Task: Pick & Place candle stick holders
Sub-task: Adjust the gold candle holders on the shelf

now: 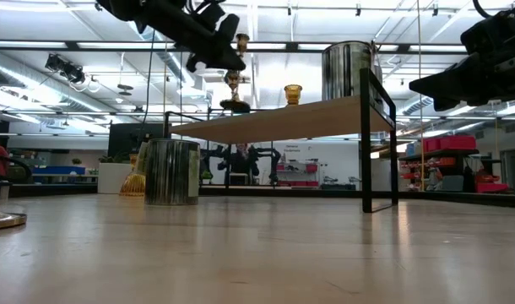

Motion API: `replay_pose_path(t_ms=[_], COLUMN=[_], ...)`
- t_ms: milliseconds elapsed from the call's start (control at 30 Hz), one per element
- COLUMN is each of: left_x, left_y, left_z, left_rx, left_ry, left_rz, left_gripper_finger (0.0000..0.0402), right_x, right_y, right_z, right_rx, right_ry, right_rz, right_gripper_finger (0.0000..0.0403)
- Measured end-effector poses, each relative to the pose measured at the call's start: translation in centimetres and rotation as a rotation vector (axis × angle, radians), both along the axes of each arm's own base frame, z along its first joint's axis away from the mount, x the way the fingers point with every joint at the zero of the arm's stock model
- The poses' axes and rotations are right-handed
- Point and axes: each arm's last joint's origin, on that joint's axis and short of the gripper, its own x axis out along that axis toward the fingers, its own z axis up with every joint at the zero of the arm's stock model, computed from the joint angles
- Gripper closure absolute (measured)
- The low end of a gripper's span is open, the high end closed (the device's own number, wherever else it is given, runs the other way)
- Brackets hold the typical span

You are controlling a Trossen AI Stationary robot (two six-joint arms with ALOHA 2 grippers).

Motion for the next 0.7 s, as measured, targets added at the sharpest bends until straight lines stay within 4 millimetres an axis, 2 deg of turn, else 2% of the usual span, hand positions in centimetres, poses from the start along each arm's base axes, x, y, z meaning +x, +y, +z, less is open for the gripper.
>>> replay_pose_path(t_ms=[333, 500, 700], left_x=[-1.0, -1.3, -2.2], left_y=[1.8, 2.0, 2.7], left_z=[-0.1, -1.2, -1.6], left_rx=[0.017, 0.013, 0.042], left_ry=[0.041, 0.03, -0.014], left_rz=[0.057, 0.067, 0.103], left_gripper_finger=[0.0375, 0.0375, 0.0372], right_x=[0.0, 0.0, 0.0], right_y=[0.0, 0.0, 0.0], right_z=[0.0, 0.0, 0.0], right_rx=[0.0, 0.0, 0.0], right_ry=[0.0, 0.0, 0.0], right_rz=[0.0, 0.0, 0.0], right_gripper_finger=[0.04, 0.04, 0.04])
